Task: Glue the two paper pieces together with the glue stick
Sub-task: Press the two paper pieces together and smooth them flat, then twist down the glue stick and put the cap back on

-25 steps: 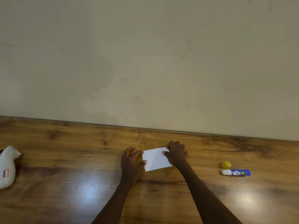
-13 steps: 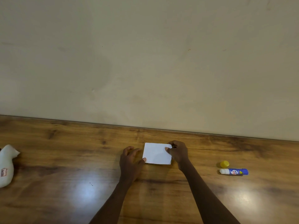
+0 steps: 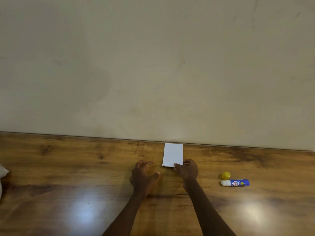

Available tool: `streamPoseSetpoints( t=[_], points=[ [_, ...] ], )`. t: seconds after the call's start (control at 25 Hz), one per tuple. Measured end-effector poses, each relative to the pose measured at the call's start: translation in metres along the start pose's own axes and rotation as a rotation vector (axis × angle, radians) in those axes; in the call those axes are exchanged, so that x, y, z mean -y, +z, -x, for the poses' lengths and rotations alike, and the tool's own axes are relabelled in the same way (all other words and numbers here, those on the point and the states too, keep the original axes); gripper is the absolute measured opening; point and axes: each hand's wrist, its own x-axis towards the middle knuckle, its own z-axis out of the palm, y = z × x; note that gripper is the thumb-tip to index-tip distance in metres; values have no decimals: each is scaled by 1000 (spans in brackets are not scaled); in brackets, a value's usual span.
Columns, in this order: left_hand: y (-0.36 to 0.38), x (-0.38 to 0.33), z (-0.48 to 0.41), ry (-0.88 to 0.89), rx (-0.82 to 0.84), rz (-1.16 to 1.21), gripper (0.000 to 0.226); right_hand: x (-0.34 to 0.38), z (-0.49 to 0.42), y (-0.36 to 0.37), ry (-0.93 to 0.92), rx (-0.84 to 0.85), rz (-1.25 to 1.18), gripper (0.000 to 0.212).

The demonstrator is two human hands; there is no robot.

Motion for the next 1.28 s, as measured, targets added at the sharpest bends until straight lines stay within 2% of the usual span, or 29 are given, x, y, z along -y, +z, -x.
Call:
streamPoseSetpoints(
  t=[0.12,0.2,0.36,0.48,0.56,0.64,0.76,0.88,1.12,1.28],
  points=[
    [2,-2,-1,2,28,-55,46,-4,4,-6,-217,-20,316,37],
    [1,-3,-1,-1,46,-69,46,-5,6,-12,-299,-30,461,40],
    [3,-11,0,48,38,-147,46,-5,1,-44,-472,-45,494,34],
    [25,-33,5,219,58,-143,46,-3,-7,-94,-628,-133,493,30],
    [51,-57,11,305,139,-45,44,-6,-14,-133,-658,-207,516,36],
    [84,-85,20,378,253,-12,43,-9,-21,-168,-610,-244,600,40],
    [132,-122,36,458,416,-66,43,-18,-32,-200,-534,-93,938,48],
    [163,-141,34,523,503,-185,39,-28,-42,-209,-594,39,1119,51],
    [166,-154,12,540,636,-204,26,-40,-57,-207,-661,18,1042,31],
    [155,-149,8,454,531,-63,23,-45,-61,-211,-659,41,734,33]
  ],
)
